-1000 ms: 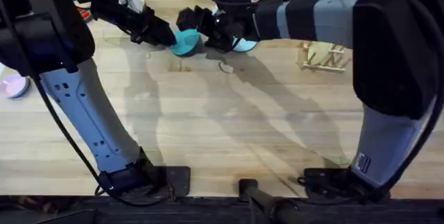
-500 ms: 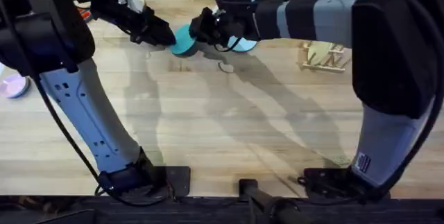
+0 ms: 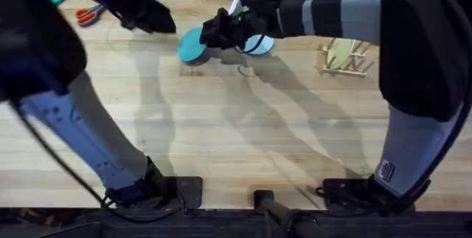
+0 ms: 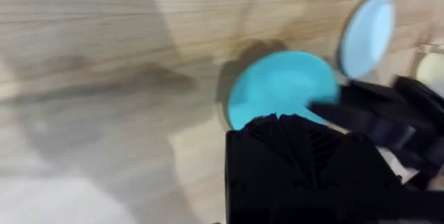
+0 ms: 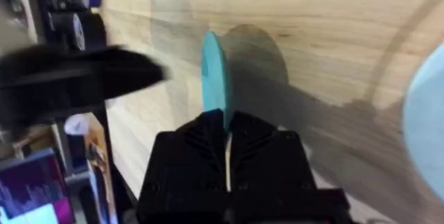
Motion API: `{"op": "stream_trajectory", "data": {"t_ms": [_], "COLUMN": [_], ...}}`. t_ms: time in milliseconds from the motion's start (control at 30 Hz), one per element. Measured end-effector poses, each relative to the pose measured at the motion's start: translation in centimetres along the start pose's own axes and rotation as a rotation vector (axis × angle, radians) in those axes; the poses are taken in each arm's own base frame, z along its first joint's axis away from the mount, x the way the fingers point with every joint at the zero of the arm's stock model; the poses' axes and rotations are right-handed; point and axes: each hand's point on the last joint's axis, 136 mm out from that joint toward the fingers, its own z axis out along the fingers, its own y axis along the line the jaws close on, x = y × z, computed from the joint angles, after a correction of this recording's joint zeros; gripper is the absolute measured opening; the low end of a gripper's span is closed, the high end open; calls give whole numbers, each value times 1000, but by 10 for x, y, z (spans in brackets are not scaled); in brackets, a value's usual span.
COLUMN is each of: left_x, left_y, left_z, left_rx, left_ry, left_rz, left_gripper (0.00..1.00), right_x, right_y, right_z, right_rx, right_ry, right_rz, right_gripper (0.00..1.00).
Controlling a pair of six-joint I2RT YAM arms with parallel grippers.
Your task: Pick up the plates from the table one by one and place each into a slot on the dish rack.
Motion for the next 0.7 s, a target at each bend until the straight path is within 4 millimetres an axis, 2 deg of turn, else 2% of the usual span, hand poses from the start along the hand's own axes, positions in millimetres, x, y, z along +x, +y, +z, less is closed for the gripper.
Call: {"op": "stream_trajectory", "data": {"t_ms": [133,233,400,700], "left_x": [3,14,34,70], "left_y": [-37,-59,-80,-110], "left_z": [-55,-88,-122,-169], "left_rx": [-45,-80,-130,-207], "left_ry": [-98,-147,-191,-273], "left_rz": [73,110,142,192], "left_gripper": [41,41,41,41], "right_x": [-4,-10,-20,-33], "right_y": [0,8,17,0], "right_z": [-19,-49,-110,-223], "right_rx": [19,34,80,265], "right_ry": [8,-2,-34,-137], "right_rz": [-56,-118,-208,-303], "right_gripper": [31,31,31,29]}}
